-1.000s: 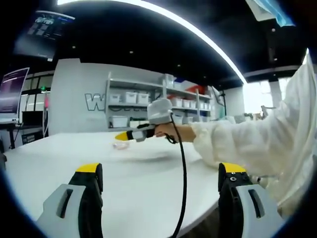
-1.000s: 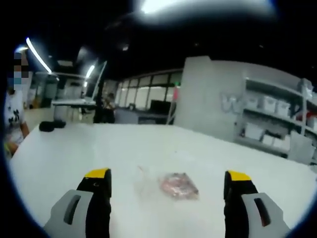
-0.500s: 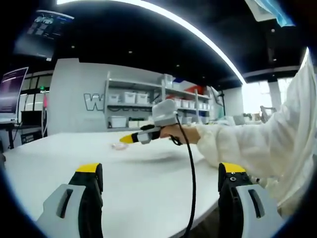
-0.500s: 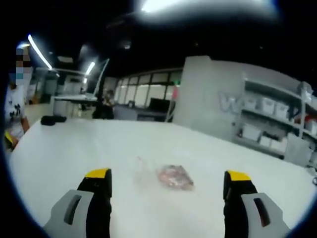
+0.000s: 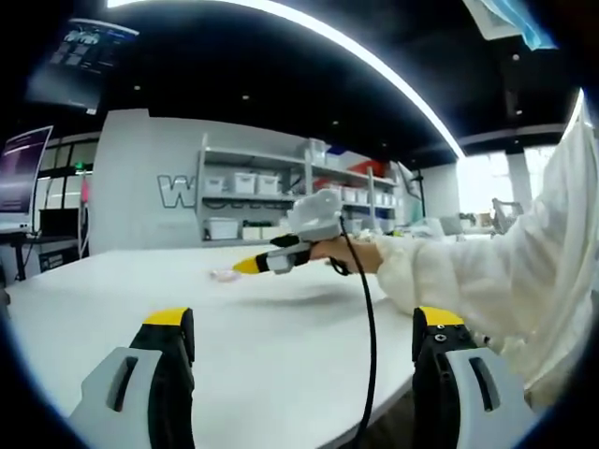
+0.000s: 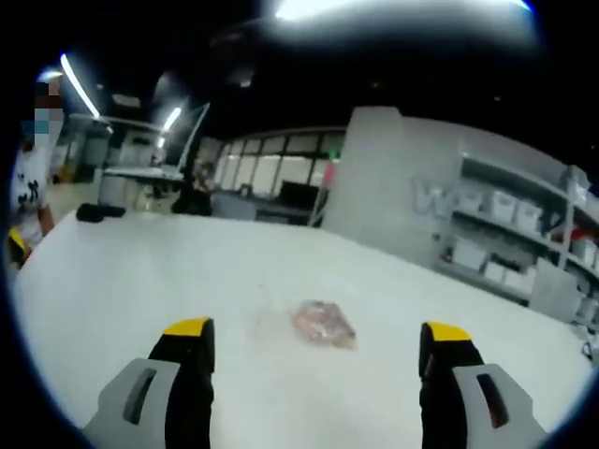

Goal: Open the resealable bag by pulling the two sides of the seal apart until the entire bag opening is separated and visibly accessible.

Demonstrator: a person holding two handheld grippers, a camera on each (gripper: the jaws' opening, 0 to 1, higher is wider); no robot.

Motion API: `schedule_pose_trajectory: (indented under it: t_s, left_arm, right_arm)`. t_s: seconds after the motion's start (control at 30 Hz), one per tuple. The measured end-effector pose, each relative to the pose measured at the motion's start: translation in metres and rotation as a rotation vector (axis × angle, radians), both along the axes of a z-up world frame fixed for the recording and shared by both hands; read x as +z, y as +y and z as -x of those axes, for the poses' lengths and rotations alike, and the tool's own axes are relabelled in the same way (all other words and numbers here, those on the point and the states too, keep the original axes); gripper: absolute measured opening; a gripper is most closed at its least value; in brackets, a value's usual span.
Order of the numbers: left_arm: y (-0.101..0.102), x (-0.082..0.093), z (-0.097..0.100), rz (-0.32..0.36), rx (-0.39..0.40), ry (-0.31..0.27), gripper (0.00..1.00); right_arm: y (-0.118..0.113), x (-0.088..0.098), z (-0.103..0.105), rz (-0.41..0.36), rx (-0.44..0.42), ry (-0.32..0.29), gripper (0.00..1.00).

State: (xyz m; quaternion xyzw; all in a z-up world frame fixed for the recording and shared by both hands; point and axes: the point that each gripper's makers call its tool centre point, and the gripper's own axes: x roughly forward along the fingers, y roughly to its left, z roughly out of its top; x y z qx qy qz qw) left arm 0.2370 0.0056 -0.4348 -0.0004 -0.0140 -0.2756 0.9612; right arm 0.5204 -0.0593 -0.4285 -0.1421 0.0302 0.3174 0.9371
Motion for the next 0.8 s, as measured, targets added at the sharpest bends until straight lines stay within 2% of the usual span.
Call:
schedule_pose_trajectory:
  t_s: [0.37,0.67,0.8]
  left_arm:
    - [0.000,0.000,0.001,0.005,0.001,0.000,0.96]
    - [0.000,0.000,0.001,0.013,0.001,-0.004,0.96]
    - [0.000,0.001,0.002,0.014,0.003,-0.007,0.96]
  right_arm:
    - [0.005,0.012,0.019,-0.137,0.048,0.045,0.91]
    - [0.002,0.014,0.031,-0.136,0.055,0.036,0.91]
    - [0.003,0.016,0.036,-0.163,0.062,0.040,0.91]
